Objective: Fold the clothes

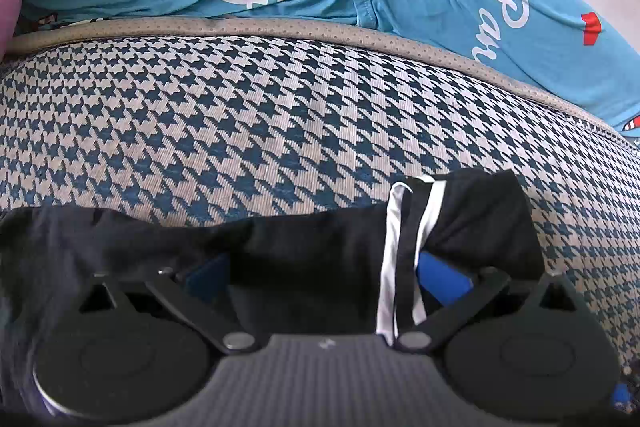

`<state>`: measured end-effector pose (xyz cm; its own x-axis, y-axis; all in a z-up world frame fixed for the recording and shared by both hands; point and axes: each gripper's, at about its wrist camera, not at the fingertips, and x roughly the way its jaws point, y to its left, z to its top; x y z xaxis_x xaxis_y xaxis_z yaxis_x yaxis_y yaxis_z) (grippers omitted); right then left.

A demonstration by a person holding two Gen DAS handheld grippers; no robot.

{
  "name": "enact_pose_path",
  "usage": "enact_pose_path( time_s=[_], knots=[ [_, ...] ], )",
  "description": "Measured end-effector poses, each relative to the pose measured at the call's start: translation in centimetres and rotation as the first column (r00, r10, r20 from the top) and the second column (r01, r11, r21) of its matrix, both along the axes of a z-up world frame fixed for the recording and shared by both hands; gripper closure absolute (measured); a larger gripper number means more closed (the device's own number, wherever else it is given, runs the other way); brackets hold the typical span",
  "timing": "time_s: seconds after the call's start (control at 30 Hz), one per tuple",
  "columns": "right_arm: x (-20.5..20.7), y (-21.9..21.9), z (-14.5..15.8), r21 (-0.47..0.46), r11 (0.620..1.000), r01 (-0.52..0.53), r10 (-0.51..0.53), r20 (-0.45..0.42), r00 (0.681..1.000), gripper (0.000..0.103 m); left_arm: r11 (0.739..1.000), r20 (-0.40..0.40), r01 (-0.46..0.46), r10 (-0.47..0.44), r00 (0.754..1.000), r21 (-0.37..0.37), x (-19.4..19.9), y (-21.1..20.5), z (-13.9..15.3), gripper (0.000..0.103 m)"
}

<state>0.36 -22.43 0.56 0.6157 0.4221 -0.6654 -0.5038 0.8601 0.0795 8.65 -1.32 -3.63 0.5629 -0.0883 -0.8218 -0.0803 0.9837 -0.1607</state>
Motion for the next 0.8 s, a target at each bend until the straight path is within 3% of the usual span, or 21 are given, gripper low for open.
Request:
enact_pose_path(
  time_s=[0.17,0.3,0.53,0.8],
  knots=[
    [0.3,0.0,-1.3,-0.060,0.998,0.011,-0.017,-0.096,0.995,0.074,1.000,-0.005,0.007,-0.007,1.000,0.004,0.0,0.1,-0.1,0.000],
    [0.6,-0.5,-1.6,-0.039,0.998,0.044,-0.049,-0.124,0.991,0.074,1.000,-0.006,0.009,-0.009,1.000,0.013,0.0,0.0,-0.3,0.000],
    [0.3,0.5,-1.4,-0.085,0.994,0.067,-0.076,-0.109,0.991,0.072,0.999,0.001,0.023,-0.023,1.000,0.029,-0.2,0.1,-0.1,0.000],
    [-0.6,-0.6,1.8,0.011,0.991,0.130,-0.129,-0.072,0.989,0.072,0.987,0.062,0.125,-0.131,0.989,0.101,-2.6,-0.9,2.2,0.000]
  ],
)
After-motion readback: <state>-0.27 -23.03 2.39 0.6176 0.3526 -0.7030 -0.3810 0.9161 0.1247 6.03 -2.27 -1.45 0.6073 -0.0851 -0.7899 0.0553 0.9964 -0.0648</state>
